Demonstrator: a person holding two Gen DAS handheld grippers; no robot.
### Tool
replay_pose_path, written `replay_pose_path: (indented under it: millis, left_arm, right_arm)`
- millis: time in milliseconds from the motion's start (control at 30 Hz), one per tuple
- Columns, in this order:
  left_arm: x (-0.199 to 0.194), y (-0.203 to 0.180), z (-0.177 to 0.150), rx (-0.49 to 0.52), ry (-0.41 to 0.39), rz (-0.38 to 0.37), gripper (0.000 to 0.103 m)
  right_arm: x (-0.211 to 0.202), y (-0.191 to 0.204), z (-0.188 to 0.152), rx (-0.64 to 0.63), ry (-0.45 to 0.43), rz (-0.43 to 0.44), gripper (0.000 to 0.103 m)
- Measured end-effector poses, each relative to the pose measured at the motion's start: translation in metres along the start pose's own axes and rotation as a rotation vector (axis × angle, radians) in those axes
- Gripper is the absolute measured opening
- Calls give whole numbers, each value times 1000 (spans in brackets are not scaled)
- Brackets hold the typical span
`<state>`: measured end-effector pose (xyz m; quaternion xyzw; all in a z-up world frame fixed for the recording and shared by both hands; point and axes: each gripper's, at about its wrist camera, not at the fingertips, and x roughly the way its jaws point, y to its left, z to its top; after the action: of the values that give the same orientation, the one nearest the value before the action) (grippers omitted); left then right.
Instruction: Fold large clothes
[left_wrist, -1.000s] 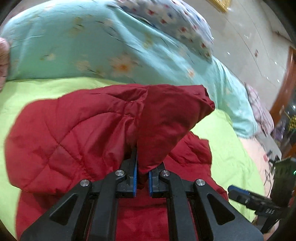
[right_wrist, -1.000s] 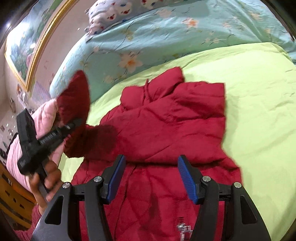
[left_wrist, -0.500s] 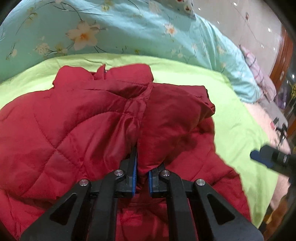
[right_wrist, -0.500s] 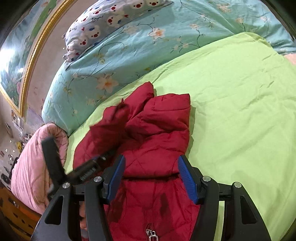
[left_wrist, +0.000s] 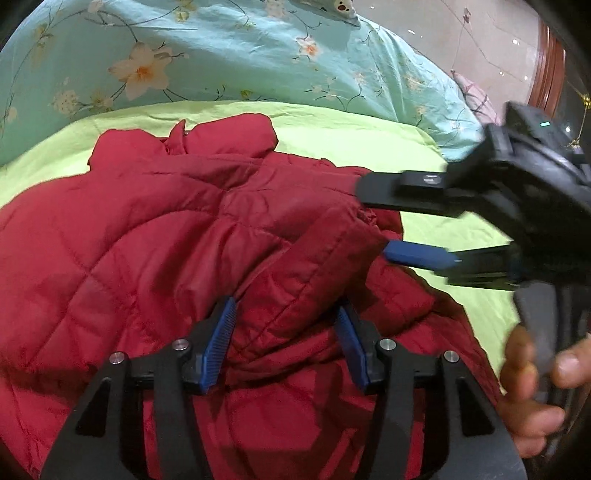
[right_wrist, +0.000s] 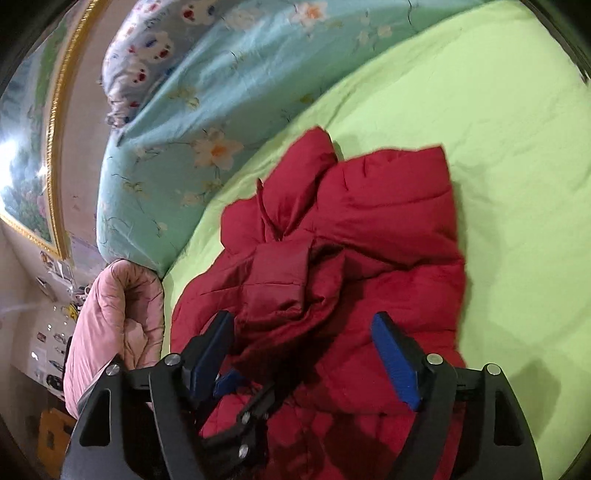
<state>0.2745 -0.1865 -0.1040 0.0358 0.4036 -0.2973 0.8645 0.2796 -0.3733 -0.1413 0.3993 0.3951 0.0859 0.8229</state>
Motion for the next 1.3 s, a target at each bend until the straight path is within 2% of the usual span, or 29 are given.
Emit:
replay_pose_path:
  millis: [167, 233, 267, 300, 333, 500, 600, 767, 833, 967, 1067, 1133, 1200, 1300]
  left_arm:
    - [-27, 17, -12, -41, 18, -42, 53]
    - [-42, 30, -14, -74, 8, -37, 55]
    - [-50, 41, -13, -101, 3, -23, 56]
    - [-56, 50, -12, -121, -4, -10, 56]
    - [-63, 66, -9, -157, -11, 12, 56]
    - [-86, 127, 10, -303, -52, 66, 56]
    - [-82, 147, 20, -325, -58, 103, 56]
    - [-32, 171, 20, -329, 78, 117, 56]
    - [-20, 172, 16, -325, 103, 118, 56]
    - [-14, 164, 14, -291, 109, 156, 56]
    - [-14, 163, 12, -285, 106, 152, 57]
    - [-15, 165, 12, -295, 101, 133, 61]
    - [-14, 165, 14, -291, 105, 135, 61]
    - [-14, 165, 15, -287, 108, 141, 61]
  right_arm:
    - [13, 5, 0, 3, 10, 44, 79]
    - [17, 12, -1, -29, 12, 36, 73]
    - [19, 15, -2, -53, 15, 10, 58]
    - [21, 17, -3, -70, 18, -13, 30]
    - [23, 18, -3, -77, 23, -30, 19]
    - [-1, 24, 3, -116, -37, -39, 9]
    - [-19, 22, 8, -137, -72, -57, 8]
    - [-7, -4, 13, -92, -46, -133, 9]
    - [-1, -11, 10, -87, -26, -157, 10]
    - [-11, -6, 3, -93, -47, -223, 26]
    - [-40, 17, 1, -148, -141, -253, 26]
    - [-57, 48, -3, -230, -217, -227, 29]
    - [-49, 79, -5, -328, -197, -210, 44]
    - [-8, 89, -3, -383, -114, -239, 43]
